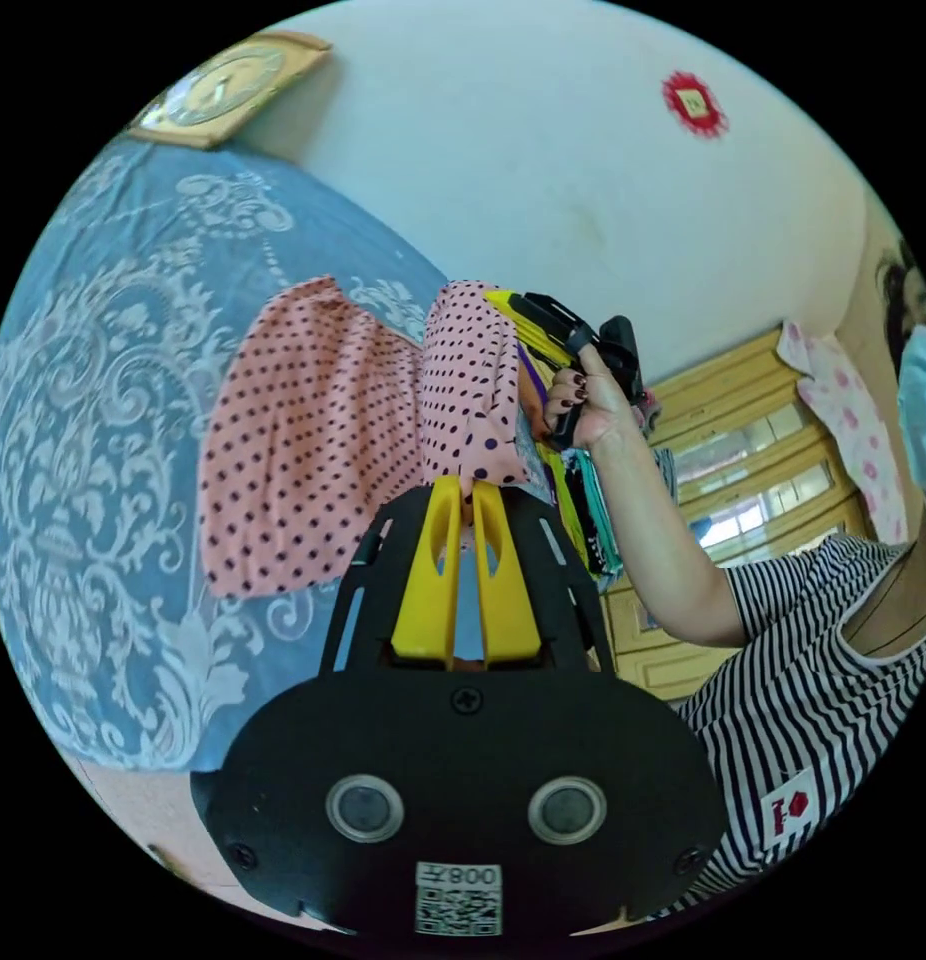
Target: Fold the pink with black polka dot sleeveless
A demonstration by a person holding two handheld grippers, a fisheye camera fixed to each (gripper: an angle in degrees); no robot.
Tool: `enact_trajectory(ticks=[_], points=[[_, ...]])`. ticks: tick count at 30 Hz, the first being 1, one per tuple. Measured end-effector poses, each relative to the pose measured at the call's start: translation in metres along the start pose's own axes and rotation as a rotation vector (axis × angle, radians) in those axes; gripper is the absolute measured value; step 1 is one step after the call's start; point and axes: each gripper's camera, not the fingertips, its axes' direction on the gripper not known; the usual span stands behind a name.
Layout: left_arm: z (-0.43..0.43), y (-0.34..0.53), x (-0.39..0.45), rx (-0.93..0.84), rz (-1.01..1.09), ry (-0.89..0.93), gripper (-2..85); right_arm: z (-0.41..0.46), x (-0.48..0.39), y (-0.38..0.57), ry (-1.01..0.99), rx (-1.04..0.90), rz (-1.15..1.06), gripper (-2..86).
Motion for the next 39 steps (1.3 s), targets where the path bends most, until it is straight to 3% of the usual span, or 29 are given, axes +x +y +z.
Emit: enact_trajectory(ticks=[8, 23, 30, 39], points=[[-0.027, 0.041, -0.122, 0.08, -0.266, 0.067, 1.7, 0.114, -0.078, -0.055, 0.089, -0.165, -0.02, 1.6], [-0.037, 0.076, -0.269, 0.122, -0.46, 0.167, 2.6, 0.219, -0.206, -0.132, 0.259, -0.316, -0.113, 2.3], [-0.047, 0.08, -0.298, 0.139, -0.443, 0.17, 2.7, 0.192, -0.277, -0.146, 0.223, -0.246, -0.216, 2.2], [-0.054, 0.063, -0.295, 0.062, -0.201, -0.052, 0.8, 0.228, -0.321, -0.154, 0.412, -0.325, -0.27, 0.6]])
